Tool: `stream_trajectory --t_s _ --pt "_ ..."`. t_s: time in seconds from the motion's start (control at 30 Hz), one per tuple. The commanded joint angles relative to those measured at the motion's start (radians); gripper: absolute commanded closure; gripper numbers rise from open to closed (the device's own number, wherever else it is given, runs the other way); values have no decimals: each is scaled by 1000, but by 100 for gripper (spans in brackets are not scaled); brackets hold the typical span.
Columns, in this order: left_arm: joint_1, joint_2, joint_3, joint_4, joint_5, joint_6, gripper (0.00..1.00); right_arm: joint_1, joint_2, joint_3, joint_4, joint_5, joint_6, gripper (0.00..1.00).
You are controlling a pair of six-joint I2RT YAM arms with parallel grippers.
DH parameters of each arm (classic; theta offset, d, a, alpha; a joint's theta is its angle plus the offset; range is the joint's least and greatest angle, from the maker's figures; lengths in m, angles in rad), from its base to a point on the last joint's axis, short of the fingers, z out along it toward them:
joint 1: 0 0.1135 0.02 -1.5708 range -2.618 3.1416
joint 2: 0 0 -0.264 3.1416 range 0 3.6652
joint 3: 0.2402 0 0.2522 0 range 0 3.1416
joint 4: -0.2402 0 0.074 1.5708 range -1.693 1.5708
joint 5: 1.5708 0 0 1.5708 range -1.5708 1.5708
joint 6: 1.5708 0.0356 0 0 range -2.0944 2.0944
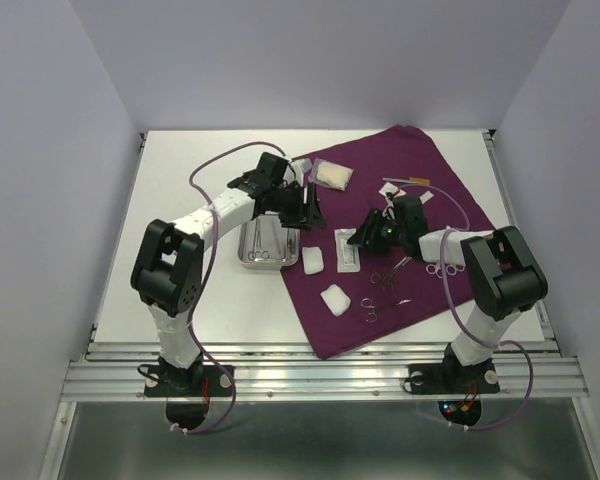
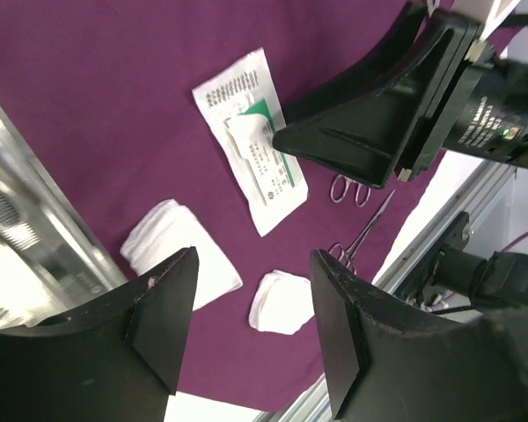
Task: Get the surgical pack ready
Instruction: Pick up the medical item from the surgical kit.
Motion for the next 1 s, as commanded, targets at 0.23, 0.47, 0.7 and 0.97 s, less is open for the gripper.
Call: stream_trajectory --t_s 0.23,0.47,0.7,0.97 --pt "-65 153 -3 118 78 -44 39 2 57 3 51 -84 -20 63" --pt "-65 175 5 129 80 -41 40 2 57 -22 127 -147 6 76" --pt "-67 222 19 127 72 -39 41 2 88 -35 168 -167 25 75" --pt "-97 288 70 100 62 -31 43 2 92 -52 180 -155 32 75"
